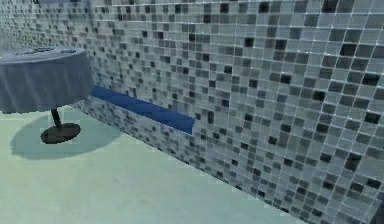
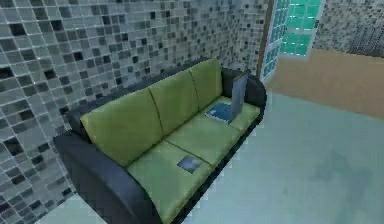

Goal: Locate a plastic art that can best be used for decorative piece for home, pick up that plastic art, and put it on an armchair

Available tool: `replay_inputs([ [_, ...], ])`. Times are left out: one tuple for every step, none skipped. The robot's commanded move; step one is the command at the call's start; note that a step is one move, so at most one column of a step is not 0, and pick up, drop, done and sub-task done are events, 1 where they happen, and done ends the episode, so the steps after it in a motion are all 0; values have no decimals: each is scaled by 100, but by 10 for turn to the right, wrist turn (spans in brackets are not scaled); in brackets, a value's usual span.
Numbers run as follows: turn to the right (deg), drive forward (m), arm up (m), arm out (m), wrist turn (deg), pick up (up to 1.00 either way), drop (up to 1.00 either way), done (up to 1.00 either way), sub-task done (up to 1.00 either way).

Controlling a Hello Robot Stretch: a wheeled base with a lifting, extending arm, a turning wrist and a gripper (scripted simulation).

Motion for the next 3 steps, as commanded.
replay_inputs([
  [-390, 0, 0, 0, 0, 0, 0, 0, 0],
  [0, 80, 0, 0, 0, 0, 0, 0, 0],
  [-450, 0, 0, 0, 0, 0, 0, 0, 0],
])
